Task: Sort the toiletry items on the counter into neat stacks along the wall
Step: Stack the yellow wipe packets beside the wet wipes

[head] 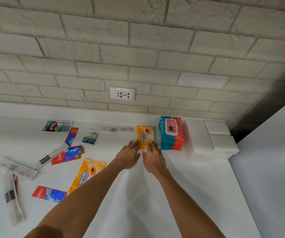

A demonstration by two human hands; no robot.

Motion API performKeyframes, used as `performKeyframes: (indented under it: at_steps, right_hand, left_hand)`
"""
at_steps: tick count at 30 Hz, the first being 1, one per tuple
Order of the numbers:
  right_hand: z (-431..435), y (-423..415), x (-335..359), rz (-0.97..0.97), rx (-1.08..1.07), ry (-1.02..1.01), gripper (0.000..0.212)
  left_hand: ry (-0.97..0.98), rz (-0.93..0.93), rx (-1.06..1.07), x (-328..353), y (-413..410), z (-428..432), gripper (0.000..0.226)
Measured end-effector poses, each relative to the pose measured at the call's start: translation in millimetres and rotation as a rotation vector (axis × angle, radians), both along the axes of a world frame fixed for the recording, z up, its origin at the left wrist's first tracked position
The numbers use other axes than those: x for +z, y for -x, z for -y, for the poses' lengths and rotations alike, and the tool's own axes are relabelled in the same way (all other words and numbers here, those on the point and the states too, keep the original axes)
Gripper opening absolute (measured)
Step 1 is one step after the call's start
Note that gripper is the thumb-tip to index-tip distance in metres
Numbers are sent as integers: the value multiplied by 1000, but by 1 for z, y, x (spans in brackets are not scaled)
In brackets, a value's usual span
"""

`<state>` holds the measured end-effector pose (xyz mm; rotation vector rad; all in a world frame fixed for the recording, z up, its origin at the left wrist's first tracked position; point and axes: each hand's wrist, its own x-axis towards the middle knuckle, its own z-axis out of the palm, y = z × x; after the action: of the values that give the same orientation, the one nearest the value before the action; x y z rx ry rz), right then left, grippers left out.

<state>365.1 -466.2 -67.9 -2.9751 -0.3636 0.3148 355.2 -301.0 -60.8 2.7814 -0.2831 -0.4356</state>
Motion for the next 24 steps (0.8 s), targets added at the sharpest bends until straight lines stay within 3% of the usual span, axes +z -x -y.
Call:
performKeyframes:
  at_steps: [7,13,19,24]
  right_hand:
    - [-25,16,17,200,20,-210,51]
    - [-71,51,26,130,25,-426,39]
    - [-119,83,16,9,111,-484,41]
    - [-147,103,2,-37,163,-424,54]
  left_hand:
    - [173,224,228,22,24,-21,50]
    - [213,329,513,23,80,-71,38]
    - [177,175,853,25,134,-115,39]
    - [145,87,924,20,159,-125,45]
